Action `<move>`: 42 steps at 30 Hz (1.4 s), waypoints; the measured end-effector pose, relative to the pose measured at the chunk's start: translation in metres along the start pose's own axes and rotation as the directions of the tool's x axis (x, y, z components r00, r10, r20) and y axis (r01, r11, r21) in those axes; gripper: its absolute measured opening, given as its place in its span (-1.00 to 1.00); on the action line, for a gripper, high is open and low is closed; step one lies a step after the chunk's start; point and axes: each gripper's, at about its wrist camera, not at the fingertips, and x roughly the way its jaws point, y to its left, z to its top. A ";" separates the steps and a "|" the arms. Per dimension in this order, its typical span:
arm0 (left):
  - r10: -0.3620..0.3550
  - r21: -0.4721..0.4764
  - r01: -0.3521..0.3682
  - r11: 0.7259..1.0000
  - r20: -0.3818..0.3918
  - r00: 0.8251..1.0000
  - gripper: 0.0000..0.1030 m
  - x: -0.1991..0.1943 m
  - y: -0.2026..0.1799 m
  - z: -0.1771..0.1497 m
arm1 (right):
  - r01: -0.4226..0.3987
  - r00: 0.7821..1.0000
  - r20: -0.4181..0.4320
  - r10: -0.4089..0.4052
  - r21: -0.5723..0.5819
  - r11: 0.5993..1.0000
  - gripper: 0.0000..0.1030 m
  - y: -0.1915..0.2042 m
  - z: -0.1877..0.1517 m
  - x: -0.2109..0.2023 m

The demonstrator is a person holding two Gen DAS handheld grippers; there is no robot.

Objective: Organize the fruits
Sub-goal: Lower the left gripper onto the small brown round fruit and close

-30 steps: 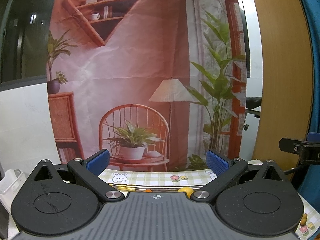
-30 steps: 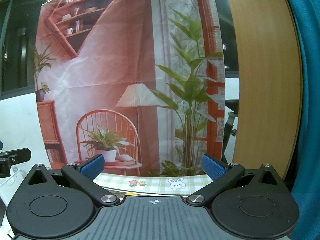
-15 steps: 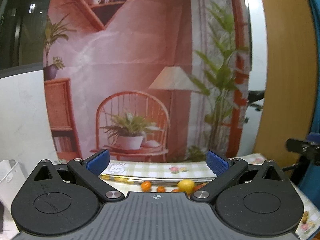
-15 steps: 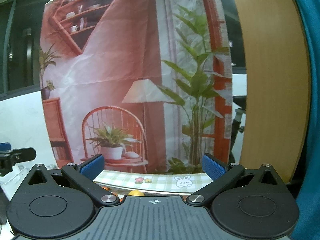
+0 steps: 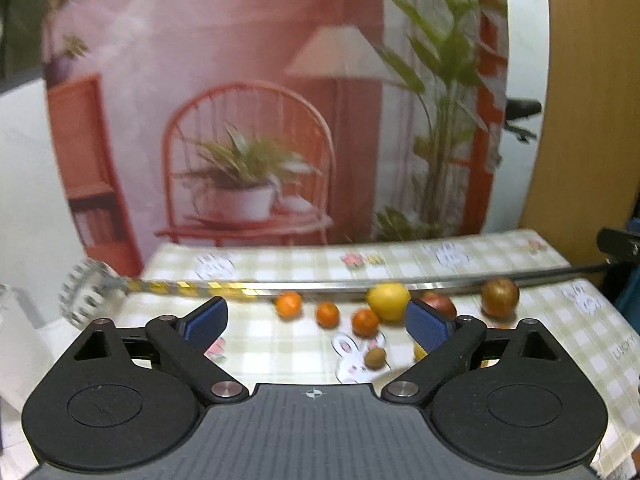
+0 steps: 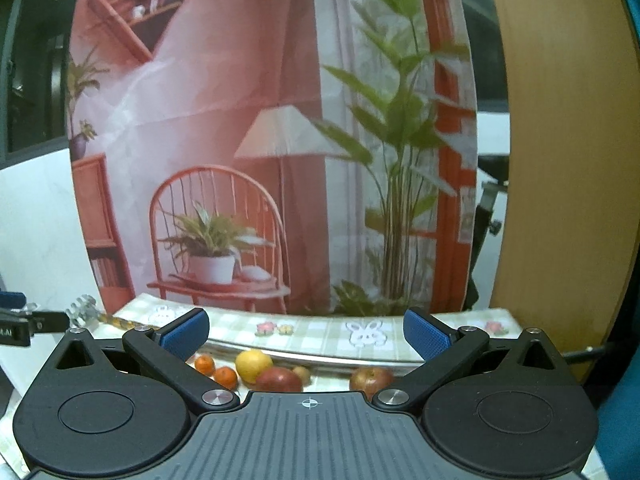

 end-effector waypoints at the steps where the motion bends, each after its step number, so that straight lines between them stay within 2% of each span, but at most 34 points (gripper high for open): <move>1: -0.022 -0.004 0.022 1.000 -0.014 1.000 0.80 0.010 0.001 -0.002 | 0.005 1.000 -0.005 -0.005 0.000 1.000 1.00 -0.001 -0.003 0.007; 9: -0.131 -0.009 0.131 0.991 -0.084 0.988 0.58 0.077 -0.003 -0.024 | 0.031 0.999 -0.033 -0.032 -0.017 0.999 1.00 -0.011 -0.023 0.049; 14: -0.188 -0.010 0.188 0.982 -0.130 0.974 0.55 0.113 -0.009 -0.033 | 0.066 0.997 -0.045 -0.066 0.014 0.998 1.00 -0.024 -0.032 0.070; 17: -0.230 -0.055 0.223 0.973 -0.185 0.955 0.51 0.140 -0.009 -0.035 | 0.093 0.994 -0.056 -0.091 0.020 0.995 1.00 -0.032 -0.036 0.081; 19: -0.241 -0.081 0.229 0.970 -0.228 0.943 0.34 0.160 -0.009 -0.038 | 0.103 0.992 -0.068 -0.102 0.023 0.994 1.00 -0.038 -0.040 0.089; 24: -0.260 -0.122 0.233 0.965 -0.299 0.918 0.16 0.198 -0.011 -0.044 | 0.093 0.992 -0.095 -0.088 0.043 0.995 1.00 -0.049 -0.048 0.102; 27: -0.280 -0.133 0.250 0.959 -0.330 0.901 0.11 0.212 -0.013 -0.048 | 0.103 0.990 -0.109 -0.094 0.072 0.992 1.00 -0.057 -0.051 0.107; 29: -0.306 -0.151 0.268 0.951 -0.357 0.883 0.08 0.222 -0.014 -0.052 | 0.095 0.989 -0.120 -0.084 0.092 0.991 1.00 -0.061 -0.054 0.110; 32: -0.322 -0.167 0.278 0.946 -0.385 0.865 -0.10 0.232 -0.015 -0.058 | 0.093 0.988 -0.133 -0.080 0.096 0.991 1.00 -0.064 -0.057 0.114; 34: -0.316 -0.149 0.280 0.948 -0.376 0.871 -0.16 0.234 -0.018 -0.059 | 0.089 0.987 -0.140 -0.075 0.098 0.991 1.00 -0.065 -0.059 0.116; 38: -0.316 -0.130 0.288 0.949 -0.374 0.872 -0.29 0.235 -0.022 -0.058 | 0.081 0.986 -0.152 -0.064 0.106 0.991 1.00 -0.065 -0.061 0.120; 39: -0.315 -0.124 0.290 0.949 -0.375 0.872 -0.41 0.235 -0.023 -0.058 | 0.079 0.986 -0.154 -0.062 0.107 0.991 1.00 -0.065 -0.061 0.120; 42: -0.311 -0.112 0.291 0.950 -0.369 0.876 -0.42 0.232 -0.024 -0.059 | 0.073 0.985 -0.162 -0.055 0.111 0.991 1.00 -0.066 -0.061 0.123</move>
